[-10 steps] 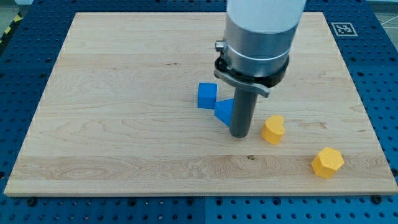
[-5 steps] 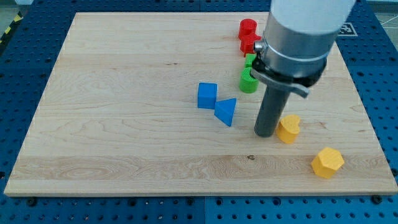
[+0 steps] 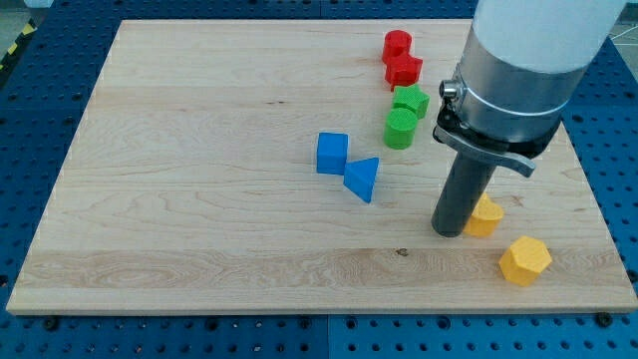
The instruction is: Slide the yellow heart to the top of yellow hexagon
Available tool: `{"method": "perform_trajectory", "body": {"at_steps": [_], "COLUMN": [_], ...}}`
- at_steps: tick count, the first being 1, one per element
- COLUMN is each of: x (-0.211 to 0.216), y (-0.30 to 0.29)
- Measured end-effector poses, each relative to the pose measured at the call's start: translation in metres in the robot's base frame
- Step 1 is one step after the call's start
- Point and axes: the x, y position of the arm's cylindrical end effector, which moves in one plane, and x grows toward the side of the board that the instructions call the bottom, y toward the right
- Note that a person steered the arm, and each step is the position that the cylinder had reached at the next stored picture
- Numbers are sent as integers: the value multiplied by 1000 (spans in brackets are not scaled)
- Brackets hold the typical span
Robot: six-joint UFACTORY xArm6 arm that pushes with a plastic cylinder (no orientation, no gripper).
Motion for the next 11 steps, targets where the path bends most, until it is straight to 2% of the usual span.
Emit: {"method": "perform_trajectory", "body": {"at_steps": [3, 7, 9, 11], "x": [-23, -4, -67, -72], "y": [17, 23, 23, 36]}}
